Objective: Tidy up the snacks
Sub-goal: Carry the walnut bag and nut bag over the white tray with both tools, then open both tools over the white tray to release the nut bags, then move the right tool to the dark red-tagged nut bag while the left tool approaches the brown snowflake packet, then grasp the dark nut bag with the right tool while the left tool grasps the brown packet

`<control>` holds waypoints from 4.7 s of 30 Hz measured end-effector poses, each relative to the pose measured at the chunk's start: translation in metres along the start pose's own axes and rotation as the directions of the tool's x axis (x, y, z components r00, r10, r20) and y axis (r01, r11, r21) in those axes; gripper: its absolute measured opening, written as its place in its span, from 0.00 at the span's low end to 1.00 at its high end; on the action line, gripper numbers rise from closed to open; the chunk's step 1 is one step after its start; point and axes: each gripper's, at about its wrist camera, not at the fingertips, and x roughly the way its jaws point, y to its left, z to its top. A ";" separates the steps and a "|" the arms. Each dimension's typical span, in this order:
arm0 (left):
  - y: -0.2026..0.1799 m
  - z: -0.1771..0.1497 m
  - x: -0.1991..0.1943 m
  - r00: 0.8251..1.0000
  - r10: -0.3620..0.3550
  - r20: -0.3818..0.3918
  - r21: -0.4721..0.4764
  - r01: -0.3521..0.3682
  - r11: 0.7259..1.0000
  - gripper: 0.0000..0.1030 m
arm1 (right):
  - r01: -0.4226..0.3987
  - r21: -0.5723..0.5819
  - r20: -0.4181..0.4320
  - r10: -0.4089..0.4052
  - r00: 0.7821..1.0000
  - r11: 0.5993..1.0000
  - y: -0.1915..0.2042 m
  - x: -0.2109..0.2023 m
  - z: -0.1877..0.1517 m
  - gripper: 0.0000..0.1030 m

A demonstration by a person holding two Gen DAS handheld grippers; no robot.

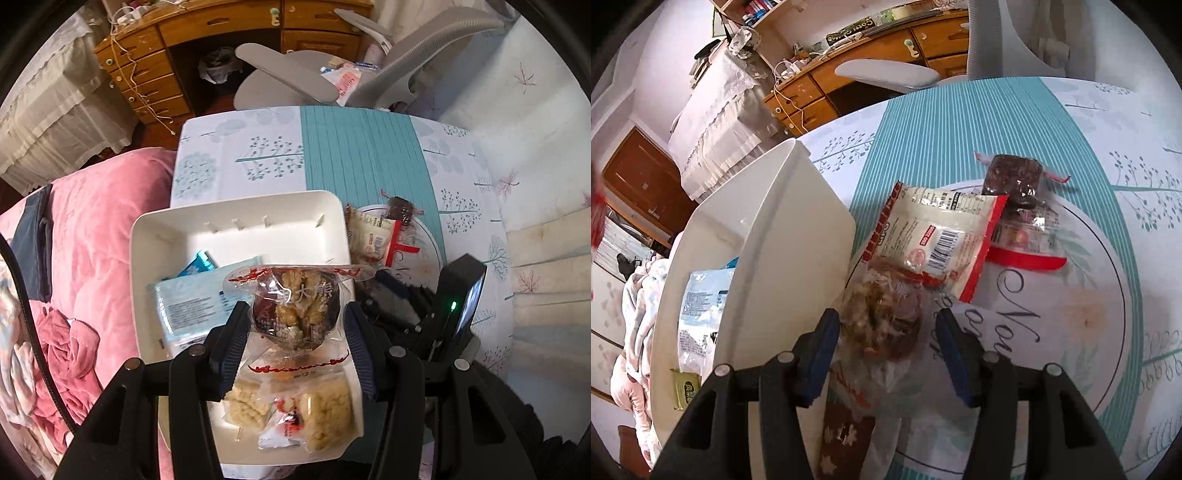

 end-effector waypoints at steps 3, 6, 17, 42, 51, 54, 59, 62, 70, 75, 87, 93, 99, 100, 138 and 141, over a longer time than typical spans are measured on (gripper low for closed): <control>0.009 -0.016 -0.008 1.000 -0.007 0.026 -0.010 0.007 1.000 0.49 | 0.002 0.022 0.007 -0.002 1.000 1.000 -0.001 0.000 0.001 0.53; 0.016 -0.030 -0.014 0.999 -0.015 0.046 -0.023 0.016 1.000 0.49 | 0.001 0.042 -0.006 -0.001 1.000 0.999 0.001 0.002 0.001 0.44; 0.048 -0.087 -0.050 0.988 -0.035 0.150 -0.061 0.044 0.997 0.50 | 0.125 0.052 -0.018 -0.125 0.992 0.991 0.017 -0.017 -0.012 0.37; 0.082 -0.164 -0.091 0.937 -0.124 0.326 0.101 0.096 0.990 0.45 | 0.121 0.054 0.218 -0.130 0.967 0.991 0.131 -0.148 -0.074 0.37; 0.077 -0.168 -0.102 0.925 -0.126 0.359 0.141 0.080 0.987 0.46 | 0.102 -0.042 0.212 -0.091 0.973 0.994 0.163 -0.146 -0.080 0.44; 0.074 -0.169 -0.106 0.920 -0.113 0.375 0.139 0.065 0.988 0.48 | 0.100 -0.047 0.241 -0.085 0.967 0.994 0.162 -0.153 -0.074 0.51; 0.060 -0.170 -0.108 0.920 -0.087 0.383 0.113 0.047 0.992 0.51 | 0.100 -0.063 0.256 -0.081 0.963 0.993 0.152 -0.163 -0.068 0.55; 0.047 -0.169 -0.108 0.921 -0.073 0.383 0.091 0.041 0.995 0.59 | 0.097 -0.074 0.250 -0.076 0.965 0.992 0.141 -0.169 -0.064 0.56; -0.003 -0.162 -0.095 0.941 0.010 0.338 -0.011 -0.007 1.000 0.76 | 0.085 -0.122 0.234 -0.054 0.971 0.989 0.097 -0.189 -0.050 0.61; -0.038 -0.158 -0.077 0.959 0.043 0.281 -0.086 -0.020 0.996 0.81 | 0.059 -0.169 0.200 -0.024 0.979 0.984 0.066 -0.196 -0.037 0.61; -0.095 -0.164 -0.030 0.967 0.042 0.252 -0.370 0.057 0.927 0.83 | 0.022 -0.315 0.142 0.024 0.990 0.949 0.007 -0.190 -0.003 0.70; -0.102 -0.174 -0.001 0.969 0.031 0.245 -0.518 0.103 0.849 0.83 | 0.061 -0.406 0.144 -0.002 0.990 0.912 -0.012 -0.176 0.011 0.70; -0.100 -0.179 0.026 0.979 0.057 0.198 -0.674 0.093 0.733 0.83 | 0.127 -0.518 0.186 -0.034 0.982 0.846 -0.021 -0.157 0.024 0.70; -0.099 -0.180 0.031 0.980 0.058 0.190 -0.696 0.093 0.712 0.83 | 0.144 -0.539 0.197 -0.042 0.980 0.830 -0.021 -0.152 0.026 0.70; -0.092 -0.123 0.175 0.962 0.264 -0.062 -0.947 -0.140 0.288 0.90 | 0.118 -0.706 0.122 -0.045 0.992 0.698 -0.056 0.009 0.053 0.70; -0.089 -0.122 0.185 0.966 0.241 -0.093 -0.947 -0.161 0.278 0.90 | 0.099 -0.695 0.104 -0.036 0.994 0.712 -0.056 0.012 0.056 0.70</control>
